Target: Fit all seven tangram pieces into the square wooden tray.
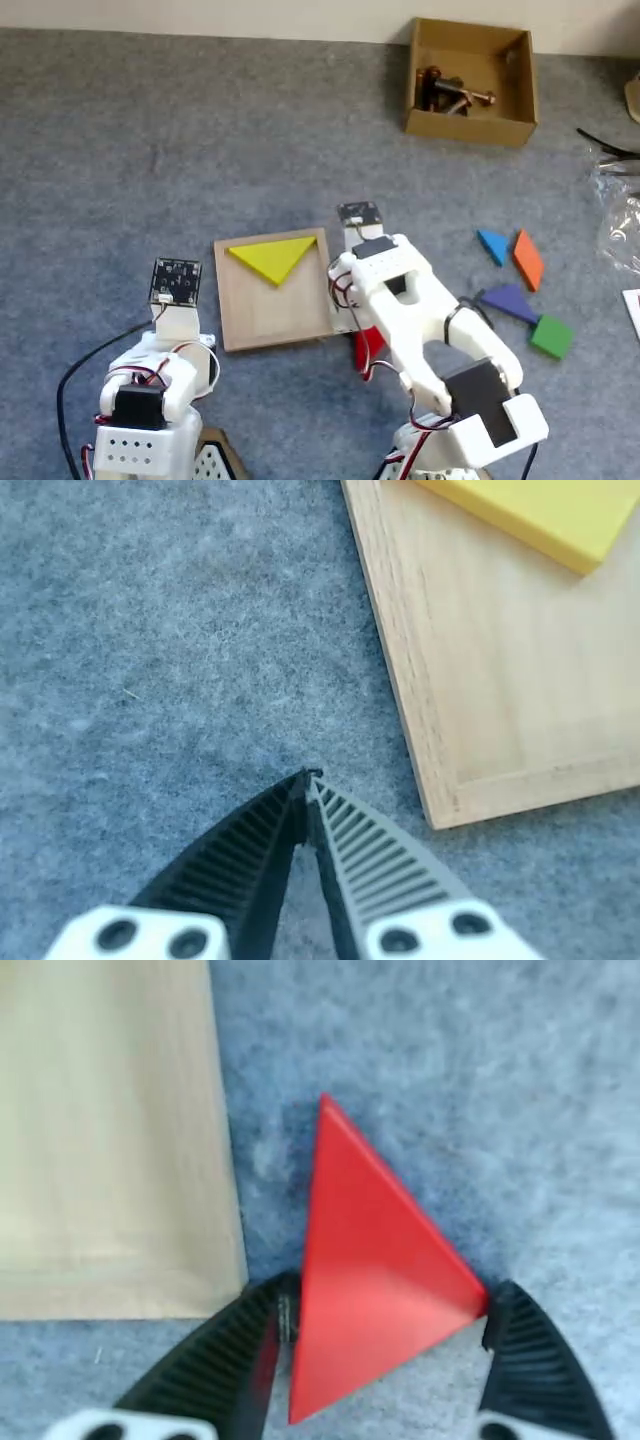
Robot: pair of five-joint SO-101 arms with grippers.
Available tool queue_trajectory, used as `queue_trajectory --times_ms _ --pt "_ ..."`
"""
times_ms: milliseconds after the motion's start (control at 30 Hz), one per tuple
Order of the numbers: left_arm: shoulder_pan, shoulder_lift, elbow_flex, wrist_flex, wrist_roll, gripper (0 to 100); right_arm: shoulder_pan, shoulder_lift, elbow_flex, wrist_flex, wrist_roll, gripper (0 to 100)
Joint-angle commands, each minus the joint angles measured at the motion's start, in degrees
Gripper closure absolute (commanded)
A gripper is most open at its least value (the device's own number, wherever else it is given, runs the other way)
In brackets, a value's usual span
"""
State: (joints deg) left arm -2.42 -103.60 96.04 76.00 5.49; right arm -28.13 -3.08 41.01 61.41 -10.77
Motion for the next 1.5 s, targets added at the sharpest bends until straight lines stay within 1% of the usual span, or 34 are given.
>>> queue_trajectory --times_ms 0,167,767,933,1167,1233,1367,1467 --pt "0.84 -0.4 1.1 -0.09 0.44 99 1.71 -0.84 -0.04 -0.75 -0.44 73.5" --pt "0.84 -0.4 1.1 -0.09 0.44 99 4.26 -0.92 -4.09 -0.4 -0.35 79.7" --pt "0.84 -0.4 1.1 -0.09 0.44 99 4.0 -1.01 -6.2 -0.04 -0.18 80.0" --pt "0.84 -0.4 1.1 -0.09 0.44 99 3.12 -0.92 -13.85 8.4 -0.09 80.0" --pt "0.84 -0.4 1.1 -0.09 0.44 99 -2.33 -0.84 -18.33 10.95 -0.35 80.0" --pt "0.84 -0.4 1.1 -0.09 0.44 99 -2.07 -0.84 -18.24 11.03 -0.18 80.0" --pt "0.84 -0.4 1.1 -0.09 0.44 99 0.75 -0.57 -18.07 10.68 0.0 79.6" --pt "0.84 -0.4 1.1 -0.09 0.44 99 0.92 -0.66 -16.22 10.42 0.0 79.6"
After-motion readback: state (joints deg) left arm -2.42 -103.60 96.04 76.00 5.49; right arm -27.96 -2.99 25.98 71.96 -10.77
